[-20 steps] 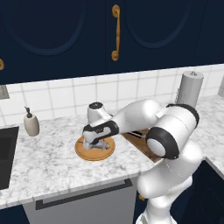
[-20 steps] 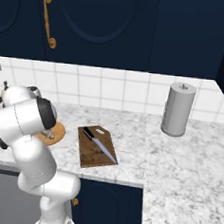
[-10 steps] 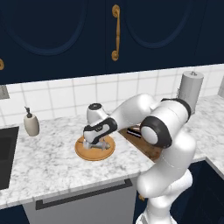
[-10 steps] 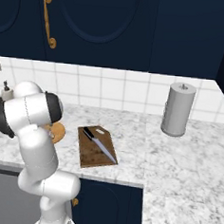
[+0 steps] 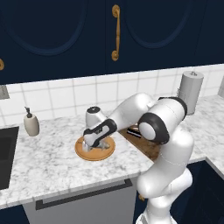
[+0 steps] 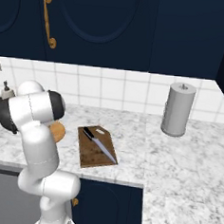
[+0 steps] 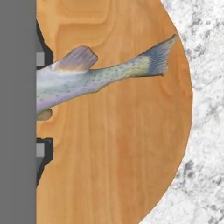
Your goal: Pick up the knife from the drawer and place it on the cutting board. Then place the meat from the plate to the cutting board.
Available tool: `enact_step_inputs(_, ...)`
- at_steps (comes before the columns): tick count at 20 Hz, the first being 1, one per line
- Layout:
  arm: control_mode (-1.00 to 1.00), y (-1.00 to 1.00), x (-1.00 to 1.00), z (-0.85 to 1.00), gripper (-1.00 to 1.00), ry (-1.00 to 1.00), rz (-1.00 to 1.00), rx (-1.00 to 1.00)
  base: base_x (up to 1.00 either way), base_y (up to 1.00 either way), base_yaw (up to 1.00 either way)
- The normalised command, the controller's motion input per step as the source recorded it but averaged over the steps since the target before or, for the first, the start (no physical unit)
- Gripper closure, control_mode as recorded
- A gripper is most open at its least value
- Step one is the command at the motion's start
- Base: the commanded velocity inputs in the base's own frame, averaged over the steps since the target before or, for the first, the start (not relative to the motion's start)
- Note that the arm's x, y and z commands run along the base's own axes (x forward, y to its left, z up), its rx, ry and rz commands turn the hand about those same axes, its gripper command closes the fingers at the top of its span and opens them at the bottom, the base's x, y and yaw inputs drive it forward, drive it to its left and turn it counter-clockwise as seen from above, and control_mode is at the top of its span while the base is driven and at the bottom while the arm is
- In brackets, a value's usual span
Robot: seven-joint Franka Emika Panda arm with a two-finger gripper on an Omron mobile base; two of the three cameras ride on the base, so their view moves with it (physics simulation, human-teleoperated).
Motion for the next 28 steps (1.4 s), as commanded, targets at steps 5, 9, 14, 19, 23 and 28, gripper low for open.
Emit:
enact_step_inputs(5, -1.0, 0.0, -0.26, 0.1, 1.0, 0.0, 0.0, 0.0, 0.0, 0.0, 0.0)
enact_step_inputs(9, -1.0, -0.33, -0.31, 0.56, 1.0, 0.0, 0.0, 0.0, 0.0, 0.0, 0.0)
enact_step_inputs(14, -1.0, -0.99, -0.16, 0.34, 1.0, 0.03, 0.0, 0.0, 0.0, 0.0, 0.0)
enact_step_inputs(19, -1.0, -1.0, -0.14, 0.07, 1.0, 0.06, 0.0, 0.0, 0.0, 0.0, 0.0)
enact_step_inputs(23, -1.0, -1.0, -0.05, 0.0, 1.0, 0.02, 0.0, 0.03, 0.0, 0.0, 0.0)
enact_step_inputs(28, -1.0, -0.93, 0.0, 0.0, 1.0, 0.08, 0.0, 0.01, 0.0, 0.0, 0.0)
